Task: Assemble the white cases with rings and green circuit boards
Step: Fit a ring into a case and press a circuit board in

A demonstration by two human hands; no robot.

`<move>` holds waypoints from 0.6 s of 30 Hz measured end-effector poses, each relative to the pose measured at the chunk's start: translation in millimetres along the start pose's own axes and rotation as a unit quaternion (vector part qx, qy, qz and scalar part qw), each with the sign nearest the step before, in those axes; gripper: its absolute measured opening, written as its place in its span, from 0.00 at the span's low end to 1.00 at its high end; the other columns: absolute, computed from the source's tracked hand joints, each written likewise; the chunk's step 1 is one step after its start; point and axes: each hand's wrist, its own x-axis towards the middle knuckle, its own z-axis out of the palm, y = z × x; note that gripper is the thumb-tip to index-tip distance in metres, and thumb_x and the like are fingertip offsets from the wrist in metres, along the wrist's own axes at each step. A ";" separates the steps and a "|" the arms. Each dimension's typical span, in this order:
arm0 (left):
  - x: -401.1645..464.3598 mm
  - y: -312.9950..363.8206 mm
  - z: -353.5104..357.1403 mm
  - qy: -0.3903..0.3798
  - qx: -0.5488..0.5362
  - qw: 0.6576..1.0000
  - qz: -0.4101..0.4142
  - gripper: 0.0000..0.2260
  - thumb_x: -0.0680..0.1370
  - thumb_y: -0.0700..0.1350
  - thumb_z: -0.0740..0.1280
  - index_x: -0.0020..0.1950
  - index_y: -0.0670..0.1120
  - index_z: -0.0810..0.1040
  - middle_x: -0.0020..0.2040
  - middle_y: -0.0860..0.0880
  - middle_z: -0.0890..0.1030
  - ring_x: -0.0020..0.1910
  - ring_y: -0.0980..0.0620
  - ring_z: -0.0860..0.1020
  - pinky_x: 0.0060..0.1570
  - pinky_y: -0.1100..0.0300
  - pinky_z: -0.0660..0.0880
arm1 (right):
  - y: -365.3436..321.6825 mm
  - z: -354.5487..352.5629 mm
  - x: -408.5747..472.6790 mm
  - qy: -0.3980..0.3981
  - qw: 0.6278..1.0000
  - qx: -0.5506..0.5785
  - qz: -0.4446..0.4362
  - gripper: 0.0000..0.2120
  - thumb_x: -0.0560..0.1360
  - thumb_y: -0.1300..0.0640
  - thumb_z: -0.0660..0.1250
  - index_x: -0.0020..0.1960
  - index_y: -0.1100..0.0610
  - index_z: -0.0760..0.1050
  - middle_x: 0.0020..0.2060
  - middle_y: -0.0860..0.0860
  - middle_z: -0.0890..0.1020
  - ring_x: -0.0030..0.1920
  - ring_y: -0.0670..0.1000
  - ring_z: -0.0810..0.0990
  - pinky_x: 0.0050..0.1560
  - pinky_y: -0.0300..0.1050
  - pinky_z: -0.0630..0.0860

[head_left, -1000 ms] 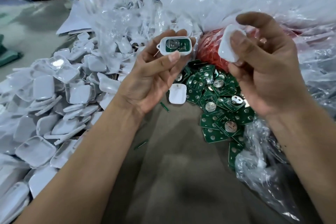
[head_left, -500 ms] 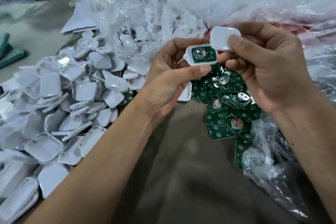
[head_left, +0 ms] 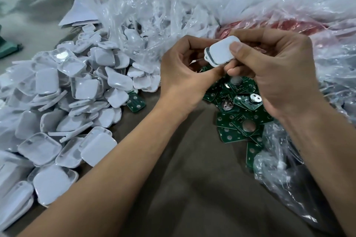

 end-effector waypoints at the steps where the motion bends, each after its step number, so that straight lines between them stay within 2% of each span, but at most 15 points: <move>1: -0.2 0.1 0.3 0.002 0.001 1.000 0.000 0.17 0.65 0.34 0.83 0.48 0.45 0.82 0.45 0.46 0.87 0.45 0.50 0.86 0.44 0.57 0.82 | 0.3 -0.1 -0.1 0.000 1.000 -0.002 -0.001 0.05 0.77 0.66 0.74 0.52 0.61 0.84 0.32 0.53 0.86 0.31 0.50 0.85 0.35 0.39 0.82; 4: -0.2 1.6 1.2 0.001 0.007 1.000 0.002 0.17 0.65 0.34 0.83 0.47 0.47 0.82 0.43 0.49 0.87 0.43 0.53 0.86 0.42 0.60 0.80 | 0.6 -0.5 0.1 -0.001 1.000 -0.006 -0.006 0.05 0.77 0.66 0.74 0.52 0.61 0.84 0.33 0.53 0.86 0.31 0.50 0.84 0.35 0.39 0.82; 10: -0.5 1.1 1.1 0.001 0.014 1.000 0.008 0.17 0.65 0.35 0.83 0.47 0.48 0.82 0.44 0.49 0.87 0.43 0.54 0.86 0.42 0.62 0.80 | 1.2 -1.8 -0.1 -0.008 1.000 -0.017 -0.016 0.05 0.77 0.66 0.74 0.52 0.61 0.84 0.34 0.54 0.86 0.31 0.50 0.85 0.35 0.39 0.82; 14: -1.0 0.5 1.0 0.001 0.037 0.999 0.014 0.16 0.65 0.36 0.82 0.48 0.48 0.83 0.45 0.49 0.87 0.45 0.52 0.86 0.44 0.59 0.81 | 1.1 -2.7 1.1 -0.016 0.999 -0.032 -0.020 0.04 0.76 0.67 0.74 0.51 0.62 0.84 0.33 0.57 0.85 0.29 0.52 0.83 0.32 0.40 0.80; 18: -1.5 -0.5 0.8 -0.005 0.055 0.998 0.013 0.17 0.65 0.37 0.82 0.49 0.49 0.83 0.45 0.50 0.87 0.46 0.52 0.86 0.47 0.53 0.83 | 1.8 -5.0 1.8 -0.014 0.997 -0.071 -0.027 0.03 0.76 0.66 0.75 0.49 0.61 0.83 0.29 0.53 0.83 0.25 0.51 0.80 0.27 0.42 0.76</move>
